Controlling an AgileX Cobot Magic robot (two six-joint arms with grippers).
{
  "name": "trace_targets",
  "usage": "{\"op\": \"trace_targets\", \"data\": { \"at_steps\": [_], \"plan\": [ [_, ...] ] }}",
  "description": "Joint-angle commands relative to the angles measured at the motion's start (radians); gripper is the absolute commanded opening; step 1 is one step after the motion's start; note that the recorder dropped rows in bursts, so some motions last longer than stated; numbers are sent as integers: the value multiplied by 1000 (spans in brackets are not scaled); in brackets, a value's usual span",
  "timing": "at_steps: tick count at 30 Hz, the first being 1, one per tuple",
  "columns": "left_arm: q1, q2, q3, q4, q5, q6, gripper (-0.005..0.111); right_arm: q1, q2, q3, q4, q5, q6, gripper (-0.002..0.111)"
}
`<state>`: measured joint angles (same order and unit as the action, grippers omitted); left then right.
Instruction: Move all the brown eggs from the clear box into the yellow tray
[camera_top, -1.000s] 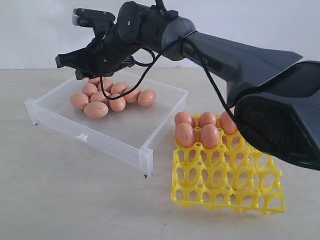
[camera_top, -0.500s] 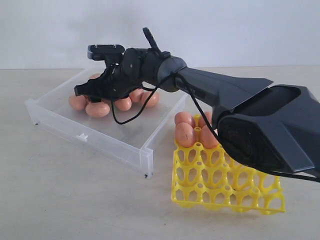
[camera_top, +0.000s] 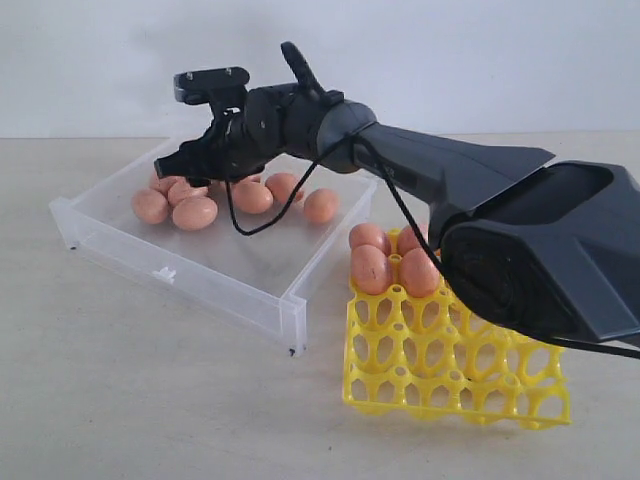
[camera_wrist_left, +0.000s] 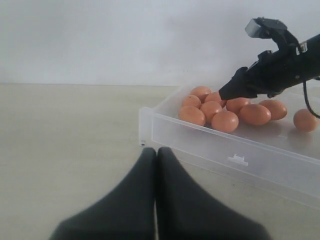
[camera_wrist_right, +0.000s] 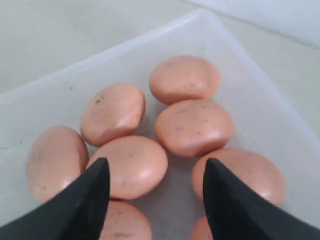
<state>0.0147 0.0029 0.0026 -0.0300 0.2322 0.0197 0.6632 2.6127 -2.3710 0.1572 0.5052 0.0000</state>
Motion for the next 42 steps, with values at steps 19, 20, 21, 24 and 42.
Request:
{"op": "trace_targets", "data": {
  "at_steps": [19,20,21,24,42],
  "plan": [
    [-4,-3,-3,-5,0,1,-4,-4,-28,-2,-223,277,-271,54],
    [-4,-3,-3,-5,0,1,-4,-4,-28,-2,-223,258,-276,54],
    [-4,-3,-3,-5,0,1,-4,-4,-28,-2,-221,245,-287,54],
    [-4,-3,-3,-5,0,1,-4,-4,-20,-2,-213,214,-306,54],
    [-4,-3,-3,-5,0,1,-4,-4,36,-4,-113,282,-264,-1]
  ]
}}
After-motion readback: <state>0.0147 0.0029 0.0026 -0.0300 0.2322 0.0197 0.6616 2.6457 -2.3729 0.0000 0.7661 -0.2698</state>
